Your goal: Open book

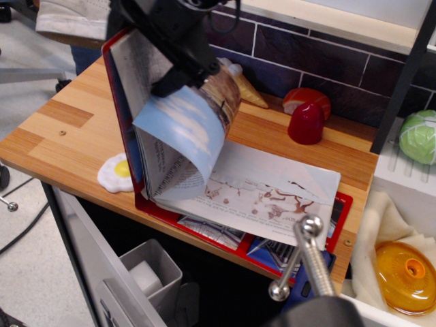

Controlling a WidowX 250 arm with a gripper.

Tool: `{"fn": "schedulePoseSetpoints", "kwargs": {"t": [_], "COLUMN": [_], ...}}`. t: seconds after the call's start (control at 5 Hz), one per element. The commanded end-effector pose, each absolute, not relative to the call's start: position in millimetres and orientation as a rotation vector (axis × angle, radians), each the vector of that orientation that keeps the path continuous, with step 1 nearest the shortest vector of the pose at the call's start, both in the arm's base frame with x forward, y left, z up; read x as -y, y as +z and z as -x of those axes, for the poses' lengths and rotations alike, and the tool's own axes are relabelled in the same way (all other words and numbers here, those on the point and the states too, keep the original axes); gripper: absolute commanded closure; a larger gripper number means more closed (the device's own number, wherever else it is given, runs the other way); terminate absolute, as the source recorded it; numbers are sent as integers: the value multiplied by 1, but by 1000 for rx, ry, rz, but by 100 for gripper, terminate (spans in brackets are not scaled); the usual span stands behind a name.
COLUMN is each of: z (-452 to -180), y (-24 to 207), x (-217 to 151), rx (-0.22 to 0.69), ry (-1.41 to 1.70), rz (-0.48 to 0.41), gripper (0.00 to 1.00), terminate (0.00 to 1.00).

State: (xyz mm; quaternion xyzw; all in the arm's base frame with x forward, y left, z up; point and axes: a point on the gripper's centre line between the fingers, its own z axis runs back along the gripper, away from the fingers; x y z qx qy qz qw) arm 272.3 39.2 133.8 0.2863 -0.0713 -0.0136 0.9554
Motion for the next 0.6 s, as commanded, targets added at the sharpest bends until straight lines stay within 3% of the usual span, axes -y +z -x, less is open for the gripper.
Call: {"fn": "schedulePoseSetpoints", "kwargs": {"t": [0.0, 0.4], "z": [-267, -272], "y": [177, 191], "x": [-105, -181], "rx": [184, 96], "ry": [159, 433], "rz": [-593, -683], "gripper": [0, 0], "terminate": [0, 0]}}
